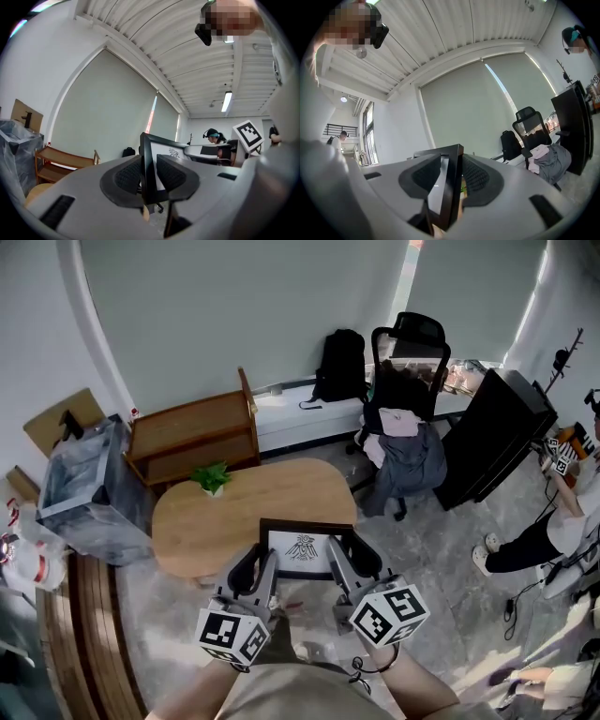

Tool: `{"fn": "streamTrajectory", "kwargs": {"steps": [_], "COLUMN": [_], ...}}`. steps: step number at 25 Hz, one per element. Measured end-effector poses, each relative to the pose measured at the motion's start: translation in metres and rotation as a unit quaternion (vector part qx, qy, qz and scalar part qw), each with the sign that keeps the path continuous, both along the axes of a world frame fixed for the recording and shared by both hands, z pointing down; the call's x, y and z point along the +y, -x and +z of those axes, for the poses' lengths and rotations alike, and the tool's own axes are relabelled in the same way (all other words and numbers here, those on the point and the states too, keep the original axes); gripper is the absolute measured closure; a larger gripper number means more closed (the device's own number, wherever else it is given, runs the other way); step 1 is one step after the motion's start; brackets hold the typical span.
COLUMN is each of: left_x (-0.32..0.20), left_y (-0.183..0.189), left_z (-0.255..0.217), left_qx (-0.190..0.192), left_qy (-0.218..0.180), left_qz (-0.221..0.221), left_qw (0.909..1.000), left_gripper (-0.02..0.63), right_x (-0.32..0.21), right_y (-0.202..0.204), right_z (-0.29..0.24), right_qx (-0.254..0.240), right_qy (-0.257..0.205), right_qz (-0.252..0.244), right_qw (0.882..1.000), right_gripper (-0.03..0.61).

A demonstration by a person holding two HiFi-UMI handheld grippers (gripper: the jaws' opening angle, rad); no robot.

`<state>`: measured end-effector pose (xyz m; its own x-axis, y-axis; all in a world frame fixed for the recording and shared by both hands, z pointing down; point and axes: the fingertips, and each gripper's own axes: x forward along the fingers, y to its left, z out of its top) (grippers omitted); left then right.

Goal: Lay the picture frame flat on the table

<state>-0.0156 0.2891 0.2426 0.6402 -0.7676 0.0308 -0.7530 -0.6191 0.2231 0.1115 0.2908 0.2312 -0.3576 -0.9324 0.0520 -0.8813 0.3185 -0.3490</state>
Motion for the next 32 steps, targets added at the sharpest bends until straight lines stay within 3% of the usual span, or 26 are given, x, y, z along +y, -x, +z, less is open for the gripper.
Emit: {"fn": "streamTrajectory", "kwargs": {"steps": [12,32], "left_x": [-0.073,-0.314], "left_y": [0.016,0.06], "left_z": [0.024,0.077], "left_qx": [0.005,0.004], "left_qy": [0.018,0.083], "left_qz": [-0.018,-0.023], "left_qw": [0.9997,0.9963], "left_gripper": [0.528,0.526], "right_x": [-0.079,-0.325], "right_y": [0.016,0.061], "right_z": [0.021,0.074], "right_qx": [0.008,0.019], "right_qy": [0.013,0.076], "right_qz": [-0.02,-0.039], "right_qw": [1.0,0.996], "right_gripper": [0.454,0.454]}}
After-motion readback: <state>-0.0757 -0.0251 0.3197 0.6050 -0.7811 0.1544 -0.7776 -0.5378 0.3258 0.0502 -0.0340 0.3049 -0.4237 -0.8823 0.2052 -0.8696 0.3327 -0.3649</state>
